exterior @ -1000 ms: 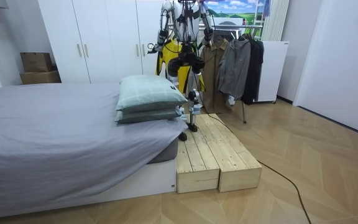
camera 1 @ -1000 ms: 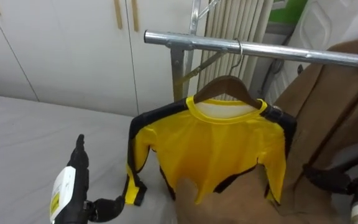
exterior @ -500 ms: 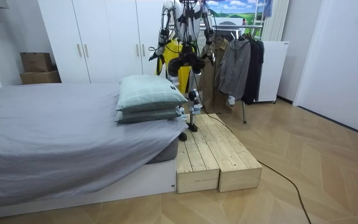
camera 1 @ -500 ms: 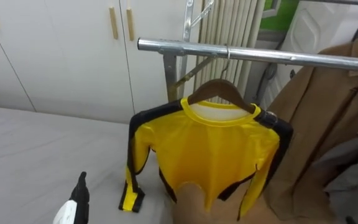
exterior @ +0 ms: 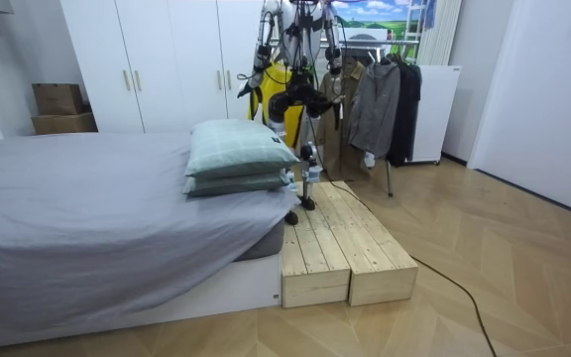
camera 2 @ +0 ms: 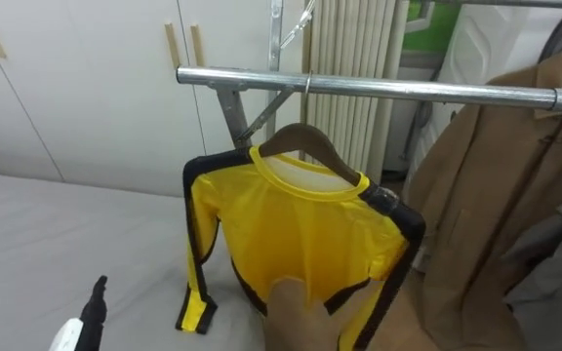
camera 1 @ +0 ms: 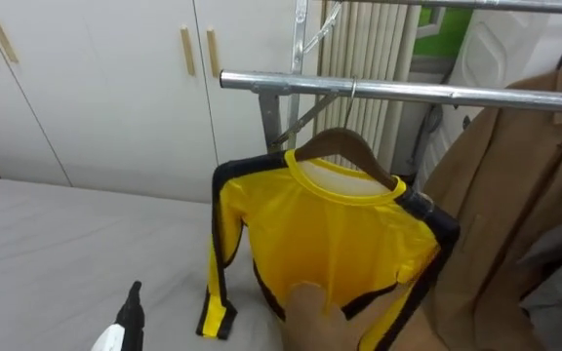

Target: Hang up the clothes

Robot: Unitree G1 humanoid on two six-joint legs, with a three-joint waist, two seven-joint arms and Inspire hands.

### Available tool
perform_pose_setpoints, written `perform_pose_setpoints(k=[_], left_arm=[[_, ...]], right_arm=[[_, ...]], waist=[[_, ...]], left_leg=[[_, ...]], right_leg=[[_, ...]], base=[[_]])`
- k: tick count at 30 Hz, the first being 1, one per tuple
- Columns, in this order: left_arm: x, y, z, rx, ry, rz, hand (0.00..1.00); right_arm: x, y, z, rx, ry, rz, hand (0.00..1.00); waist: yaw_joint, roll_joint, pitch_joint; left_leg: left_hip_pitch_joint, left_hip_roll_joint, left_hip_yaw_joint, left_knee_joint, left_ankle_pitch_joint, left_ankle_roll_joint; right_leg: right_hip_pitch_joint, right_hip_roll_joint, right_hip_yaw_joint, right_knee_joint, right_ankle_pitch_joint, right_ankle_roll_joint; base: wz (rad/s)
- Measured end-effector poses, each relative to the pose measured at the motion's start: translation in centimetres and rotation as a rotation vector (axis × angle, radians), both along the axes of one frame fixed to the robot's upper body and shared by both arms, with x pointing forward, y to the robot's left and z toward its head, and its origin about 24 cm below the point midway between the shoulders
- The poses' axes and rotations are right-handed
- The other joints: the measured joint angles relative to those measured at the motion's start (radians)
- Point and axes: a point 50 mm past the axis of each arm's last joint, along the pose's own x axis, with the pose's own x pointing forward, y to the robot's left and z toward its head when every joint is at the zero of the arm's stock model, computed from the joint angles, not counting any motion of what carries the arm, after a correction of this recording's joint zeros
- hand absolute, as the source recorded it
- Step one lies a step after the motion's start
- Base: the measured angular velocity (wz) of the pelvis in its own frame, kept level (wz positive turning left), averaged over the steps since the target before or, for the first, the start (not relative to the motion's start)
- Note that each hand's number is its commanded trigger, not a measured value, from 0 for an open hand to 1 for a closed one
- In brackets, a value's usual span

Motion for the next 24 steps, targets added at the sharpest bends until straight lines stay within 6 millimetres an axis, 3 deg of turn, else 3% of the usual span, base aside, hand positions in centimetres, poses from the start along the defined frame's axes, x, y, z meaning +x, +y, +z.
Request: perform_pose_setpoints(k=[9,14,24], left_arm=[[-0.2,-0.3,-0.5,-0.002,0.049,-0.039,0.0],[-0.2,-0.4,-0.5,-0.011,0.059,-0.051,0.0],[-0.1,-0.6,-0.5,-0.016,0.054,-0.053,0.0]], right_arm=[[-1.5,0.3,-0.3,0.049,0.064,0.05,0.0],[-0.5,0.5,-0.3,0.037,0.058,0.115,0.0],[1.1,0.8,-0.2,0.007,0.047,0.204,0.0]], waist=[[0.003,0.001,-0.0011],[0.006,0.005,-0.0038],[0.004,0.001,-0.0016]], left_leg=[[-0.027,0.0,-0.009,0.002,0.0,0.0],[-0.034,0.0,-0.01,0.005,0.0,0.0],[-0.045,-0.001,-0.029,0.005,0.0,0.0]], right_leg=[[-0.021,-0.007,-0.033,0.0,0.007,-0.002],[-0.029,-0.008,-0.034,0.002,0.007,-0.002],[-0.027,-0.013,-0.053,0.001,0.007,-0.002]], base=[[0.04],[0.01],[0.04]])
